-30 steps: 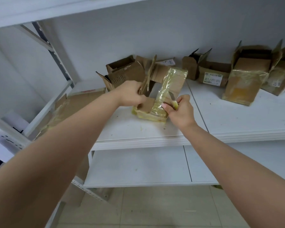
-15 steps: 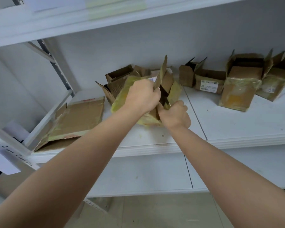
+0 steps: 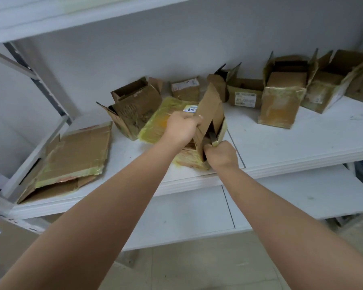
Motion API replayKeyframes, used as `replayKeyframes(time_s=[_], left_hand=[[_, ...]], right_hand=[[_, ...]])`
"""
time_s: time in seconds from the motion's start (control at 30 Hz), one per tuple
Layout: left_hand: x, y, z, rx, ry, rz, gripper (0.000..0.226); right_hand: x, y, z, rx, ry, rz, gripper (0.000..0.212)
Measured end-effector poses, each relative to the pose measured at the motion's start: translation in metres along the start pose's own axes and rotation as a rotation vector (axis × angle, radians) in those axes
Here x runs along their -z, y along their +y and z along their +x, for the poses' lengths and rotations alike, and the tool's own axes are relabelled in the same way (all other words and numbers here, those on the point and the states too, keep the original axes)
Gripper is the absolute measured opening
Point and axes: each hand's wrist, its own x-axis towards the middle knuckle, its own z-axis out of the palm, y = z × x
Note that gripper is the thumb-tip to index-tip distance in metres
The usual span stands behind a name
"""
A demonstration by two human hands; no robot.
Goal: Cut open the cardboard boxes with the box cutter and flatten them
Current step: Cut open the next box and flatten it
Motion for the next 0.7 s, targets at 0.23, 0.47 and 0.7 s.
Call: replayKeyframes(time_s=[0.23,0.47,0.7], left_hand=[[-0.001,-0.009,0.005,-0.015,0.093,-0.094,0.047],[-0.011,-0.01,0.019,0.058,-0.101,0.039,0.03],[-0.01,-0.009,0.031,0.115,-0.178,0.06,0.034]], right_hand=[[-0.01,-0.002,0.007,0.092,0.019,-0.096,0.045],[0.01,0.02,0.007,0.124,-0.006,-0.108,0.045],[0.028,0.018,-0.014,0.1,-0.052,-0.042,0.027]])
